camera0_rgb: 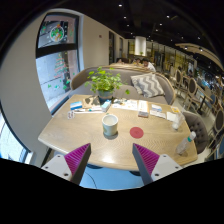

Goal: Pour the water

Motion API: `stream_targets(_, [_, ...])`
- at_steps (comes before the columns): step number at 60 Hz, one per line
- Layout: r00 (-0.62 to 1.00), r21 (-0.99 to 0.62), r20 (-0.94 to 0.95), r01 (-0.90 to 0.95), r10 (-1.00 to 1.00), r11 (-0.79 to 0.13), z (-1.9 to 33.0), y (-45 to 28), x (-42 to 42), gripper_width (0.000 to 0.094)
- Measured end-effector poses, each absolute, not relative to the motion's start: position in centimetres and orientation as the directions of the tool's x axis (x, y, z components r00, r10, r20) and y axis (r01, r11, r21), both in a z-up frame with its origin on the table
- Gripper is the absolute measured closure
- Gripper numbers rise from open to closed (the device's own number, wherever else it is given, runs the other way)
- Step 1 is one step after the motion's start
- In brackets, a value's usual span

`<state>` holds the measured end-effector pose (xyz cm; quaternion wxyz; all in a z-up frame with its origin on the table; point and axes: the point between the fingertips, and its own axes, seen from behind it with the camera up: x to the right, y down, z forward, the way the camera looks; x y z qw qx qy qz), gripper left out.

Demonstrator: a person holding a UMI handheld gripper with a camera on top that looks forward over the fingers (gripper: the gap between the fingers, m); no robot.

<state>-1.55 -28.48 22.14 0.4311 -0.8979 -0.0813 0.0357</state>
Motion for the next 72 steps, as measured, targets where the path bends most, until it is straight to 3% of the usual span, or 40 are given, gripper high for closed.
stream_targets(7, [0.988,-0.776,0.005,0.102,0.157,-0.622,21.3,-28.6,0.3,0.0082])
stream_targets(20, [0.993,-0.772,0.001,0.077,0.121,-0.631,17.2,-28.6,13.4,0.0081])
stream_targets(47, [1.000,-0.776,0.019,0.008,-0.011,-0.631,6.7,-25.4,36.7,0.0079])
stream_targets(66, [0.999,-0.826,-0.009,-0.036,-0.051,-0.562,3.2,-15.3,41.3,0.0080])
stream_targets(72, [0.998,-0.834,-0.011,-0.042,-0.060,-0.549,2.5,-13.7,41.3,0.0139])
